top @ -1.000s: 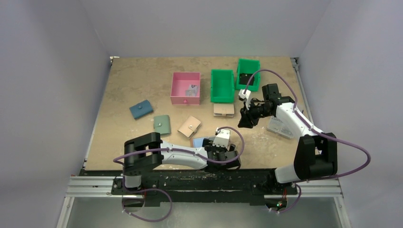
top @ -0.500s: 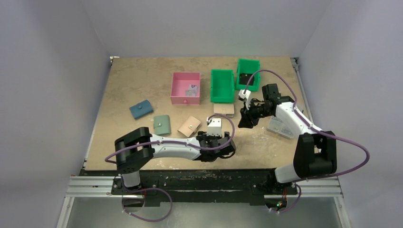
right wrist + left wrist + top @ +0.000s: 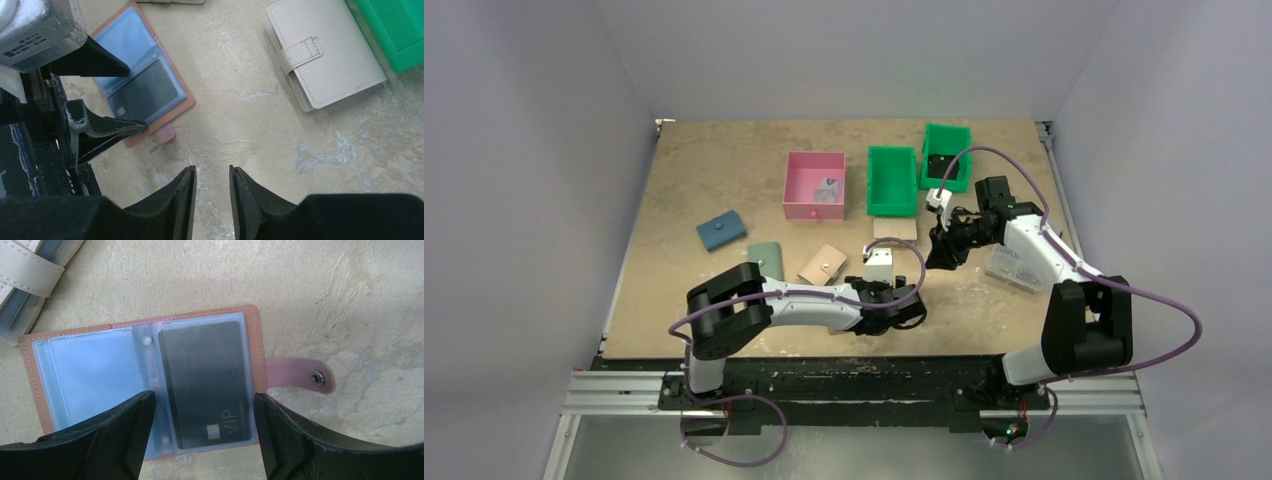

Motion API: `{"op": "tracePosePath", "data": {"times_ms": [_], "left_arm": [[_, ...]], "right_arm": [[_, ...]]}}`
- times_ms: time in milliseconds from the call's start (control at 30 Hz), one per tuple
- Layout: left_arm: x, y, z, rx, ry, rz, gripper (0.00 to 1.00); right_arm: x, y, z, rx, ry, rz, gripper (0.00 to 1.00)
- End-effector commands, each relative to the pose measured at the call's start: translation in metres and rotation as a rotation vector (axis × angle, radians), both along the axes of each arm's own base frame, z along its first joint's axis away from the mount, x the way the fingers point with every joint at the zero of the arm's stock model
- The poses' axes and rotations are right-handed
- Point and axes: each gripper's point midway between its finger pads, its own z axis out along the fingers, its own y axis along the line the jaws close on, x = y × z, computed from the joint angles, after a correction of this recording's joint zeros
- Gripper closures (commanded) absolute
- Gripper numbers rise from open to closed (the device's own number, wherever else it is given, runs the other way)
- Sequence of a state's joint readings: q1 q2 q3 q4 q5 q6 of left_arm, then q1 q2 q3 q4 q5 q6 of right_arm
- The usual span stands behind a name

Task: Take the credit cards out of the card holder
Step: Remove the credit card from the card holder.

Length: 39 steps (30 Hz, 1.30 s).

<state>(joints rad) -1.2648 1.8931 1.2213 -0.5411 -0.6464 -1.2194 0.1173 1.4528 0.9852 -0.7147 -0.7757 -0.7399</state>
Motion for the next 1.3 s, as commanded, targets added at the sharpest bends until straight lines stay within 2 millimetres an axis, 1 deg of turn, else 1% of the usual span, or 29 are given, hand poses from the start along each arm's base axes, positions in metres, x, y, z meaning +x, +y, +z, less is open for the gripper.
{"op": "tracePosePath", "data": {"times_ms": [0, 167, 367, 400, 600, 633, 733, 900, 933, 1067, 1167, 1233, 1267], "left_arm": [[0.003, -0.002, 0.004, 0.003, 0.004, 0.015, 0.24], [0.004, -0.001, 0.001, 0.002, 0.005, 0.015, 0.24], [0.004, 0.005, -0.010, 0.030, 0.023, 0.023, 0.25], [0.004, 0.006, -0.011, 0.036, 0.026, 0.023, 0.27], [0.003, 0.009, -0.014, 0.036, 0.044, 0.019, 0.45], [0.003, 0.010, -0.013, 0.032, 0.045, 0.018, 0.47], [0.003, 0.012, -0.007, 0.012, 0.043, 0.017, 0.48], [0.000, 0.010, 0.006, -0.095, 0.041, -0.022, 0.48], [0.001, 0.006, 0.010, -0.144, 0.037, -0.032, 0.48], [-0.001, 0.006, 0.015, -0.277, 0.050, -0.064, 0.49], [-0.001, 0.007, 0.018, -0.361, 0.061, -0.092, 0.53], [-0.002, 0.009, 0.018, -0.403, 0.070, -0.103, 0.55], [-0.001, 0.006, 0.020, -0.438, 0.067, -0.111, 0.56]], "right_arm": [[0.010, 0.001, 0.011, 0.009, -0.033, -0.002, 0.62], [0.010, 0.002, 0.011, 0.012, -0.030, -0.002, 0.62], [0.009, 0.002, 0.011, 0.013, -0.028, -0.001, 0.62], [0.009, 0.002, 0.011, 0.013, -0.028, -0.001, 0.62], [0.008, 0.002, 0.011, 0.018, -0.024, 0.000, 0.62], [0.008, 0.003, 0.011, 0.019, -0.024, 0.002, 0.62], [0.007, 0.004, 0.012, 0.026, -0.021, 0.007, 0.62], [-0.001, 0.009, 0.014, 0.059, -0.006, 0.044, 0.62], [-0.004, 0.011, 0.014, 0.071, 0.001, 0.059, 0.62], [-0.015, 0.018, 0.015, 0.114, 0.029, 0.110, 0.63], [-0.023, 0.028, 0.013, 0.126, 0.043, 0.152, 0.63], [-0.031, 0.040, 0.012, 0.128, 0.046, 0.200, 0.64], [-0.035, 0.045, 0.010, 0.125, 0.050, 0.222, 0.66]]}}
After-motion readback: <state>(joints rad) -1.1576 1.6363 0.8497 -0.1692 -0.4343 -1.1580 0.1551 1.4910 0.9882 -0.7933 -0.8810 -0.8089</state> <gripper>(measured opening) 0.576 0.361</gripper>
